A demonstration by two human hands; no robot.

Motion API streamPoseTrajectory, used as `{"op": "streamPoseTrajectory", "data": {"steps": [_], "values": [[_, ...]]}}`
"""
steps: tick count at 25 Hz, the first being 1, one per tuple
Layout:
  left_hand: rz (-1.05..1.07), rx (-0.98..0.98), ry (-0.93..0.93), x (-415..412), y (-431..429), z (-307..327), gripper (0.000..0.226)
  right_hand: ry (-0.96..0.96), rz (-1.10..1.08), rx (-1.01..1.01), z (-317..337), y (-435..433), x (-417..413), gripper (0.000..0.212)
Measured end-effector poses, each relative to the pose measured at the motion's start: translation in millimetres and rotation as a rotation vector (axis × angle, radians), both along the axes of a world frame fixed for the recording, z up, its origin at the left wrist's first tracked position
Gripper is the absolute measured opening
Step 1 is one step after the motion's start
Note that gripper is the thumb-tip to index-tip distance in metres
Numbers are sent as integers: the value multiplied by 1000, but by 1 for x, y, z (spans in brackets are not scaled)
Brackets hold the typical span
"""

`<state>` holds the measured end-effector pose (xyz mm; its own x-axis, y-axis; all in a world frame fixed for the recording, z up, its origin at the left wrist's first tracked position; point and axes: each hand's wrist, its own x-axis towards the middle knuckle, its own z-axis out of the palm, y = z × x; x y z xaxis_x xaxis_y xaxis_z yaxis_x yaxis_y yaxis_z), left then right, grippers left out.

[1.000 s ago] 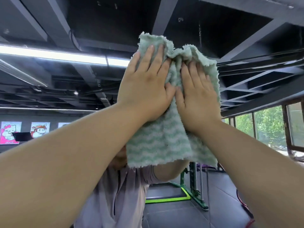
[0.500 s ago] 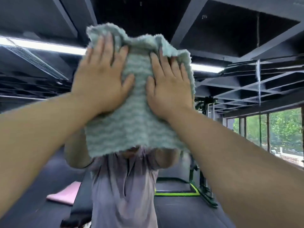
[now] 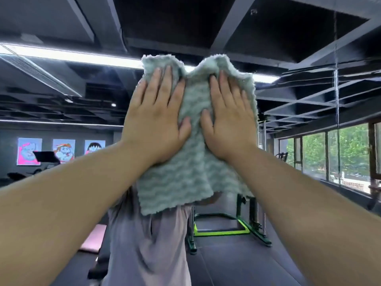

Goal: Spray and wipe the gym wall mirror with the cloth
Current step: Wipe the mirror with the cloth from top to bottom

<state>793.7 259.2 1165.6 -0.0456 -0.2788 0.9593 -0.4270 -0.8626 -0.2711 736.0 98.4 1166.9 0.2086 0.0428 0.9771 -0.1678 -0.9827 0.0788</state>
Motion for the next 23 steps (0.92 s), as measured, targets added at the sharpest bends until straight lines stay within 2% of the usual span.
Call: {"op": "streamPoseTrajectory", "data": {"steps": [2,4,6,7,9,11,13,16,19,21,23], "values": [[-23,-58,-12,-3,-11,-7,71,-92,34,87,-14,4,4,66],[-36,19,-22,-5,-23,-60,68,-107,30,121,-75,7,4,64],[-71,147,-37,-9,-26,-103,64,-27,36,16,-124,-6,-6,63],[-79,218,-53,-11,-31,-102,65,29,26,-83,-126,-25,-13,62],[-28,244,-64,-16,-53,-59,71,45,-29,-144,-79,-68,-23,63],[5,94,-4,-27,-88,2,78,-26,-50,-63,-12,-101,-31,69],[11,-62,86,-38,-126,35,81,-106,-13,35,20,-120,-30,72],[32,-70,82,-45,-155,7,78,-132,31,91,-27,-125,-28,69],[37,84,26,-54,-166,-50,76,10,35,-61,-93,-165,-53,66],[106,216,40,-63,-170,-43,79,91,-29,-155,-72,-191,-62,69],[162,175,151,-76,-181,10,80,45,-58,-101,-11,-200,-60,71]]}}
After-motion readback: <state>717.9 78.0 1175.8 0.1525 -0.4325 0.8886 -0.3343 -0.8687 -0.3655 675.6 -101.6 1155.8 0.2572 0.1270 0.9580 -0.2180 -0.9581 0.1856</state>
